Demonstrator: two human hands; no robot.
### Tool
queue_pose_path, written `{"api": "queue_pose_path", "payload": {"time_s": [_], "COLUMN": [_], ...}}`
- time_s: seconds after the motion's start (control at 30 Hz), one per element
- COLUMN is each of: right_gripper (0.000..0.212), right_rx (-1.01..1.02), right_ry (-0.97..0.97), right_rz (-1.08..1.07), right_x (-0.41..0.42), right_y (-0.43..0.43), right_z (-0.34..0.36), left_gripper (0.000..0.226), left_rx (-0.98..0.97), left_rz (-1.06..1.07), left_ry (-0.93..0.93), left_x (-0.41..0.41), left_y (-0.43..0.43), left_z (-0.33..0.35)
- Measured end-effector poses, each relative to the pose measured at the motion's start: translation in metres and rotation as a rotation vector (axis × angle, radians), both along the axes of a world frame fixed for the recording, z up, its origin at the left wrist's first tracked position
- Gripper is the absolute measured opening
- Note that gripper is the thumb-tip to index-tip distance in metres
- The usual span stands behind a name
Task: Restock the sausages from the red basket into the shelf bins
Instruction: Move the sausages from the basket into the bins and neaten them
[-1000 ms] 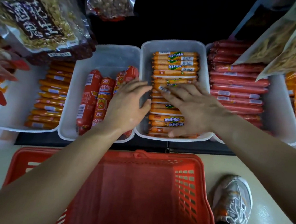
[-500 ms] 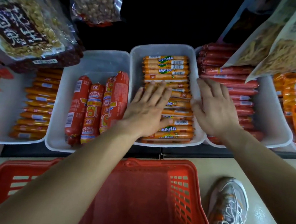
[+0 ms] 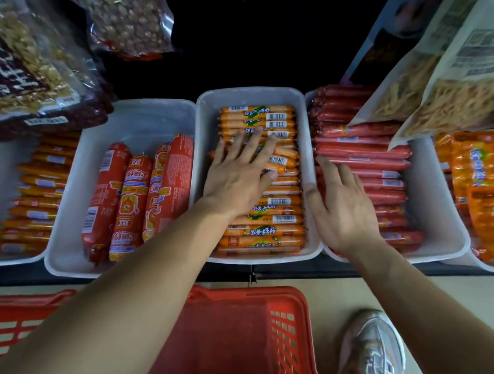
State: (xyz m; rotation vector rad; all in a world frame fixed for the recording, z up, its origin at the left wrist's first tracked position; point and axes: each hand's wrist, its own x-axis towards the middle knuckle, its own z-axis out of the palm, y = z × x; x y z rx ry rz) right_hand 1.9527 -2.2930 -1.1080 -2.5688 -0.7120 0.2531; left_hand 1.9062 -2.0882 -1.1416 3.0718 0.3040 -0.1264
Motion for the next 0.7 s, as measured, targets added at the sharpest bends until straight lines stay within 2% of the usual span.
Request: {"api": "queue_pose_path", "payload": {"time_s": [0.1, 0.2, 0.3, 0.37, 0.47, 0.57, 0.7], "right_gripper": [0.056, 0.056, 0.055, 0.055, 0.057, 0.054, 0.062], "right_rx": [0.007, 0.009, 0.016, 0.019, 0.012, 0.024, 0.011], "right_ry": [0.01, 0.012, 0.021, 0.033, 0.039, 0.043, 0.05], "right_rz": [-0.001, -0.009, -0.005, -0.004, 0.003, 0.005, 0.011], "right_x": [-0.001, -0.001, -0.001, -0.002, -0.002, -0.001, -0.001], "right_y": [0.0, 0.0, 0.001, 0.0, 0.0, 0.0, 0.002], "right_z": [0.0, 0.0, 0.0, 0.0, 0.0, 0.0, 0.004], "left_gripper": [0.063, 0.064, 0.07, 0.076, 0.087, 0.089, 0.068], "left_rx": [-0.048, -0.045, -0.084, -0.183, -0.525, -0.636, -0.738], "left_rz": [0.116, 0.106, 0.146, 0.329, 0.635, 0.656, 0.631], "left_ry": [-0.014, -0.011, -0.137, -0.25, -0.236, -0.214, -0.291], "left_x": [0.019, 0.035, 0.024, 0.008, 0.003, 0.013, 0.009], "left_y": [-0.004, -0.013, -0.012, -0.009, -0.009, -0.011, 0.011], "left_z": [0.0, 0.002, 0.008, 0.012, 0.015, 0.016, 0.005]}}
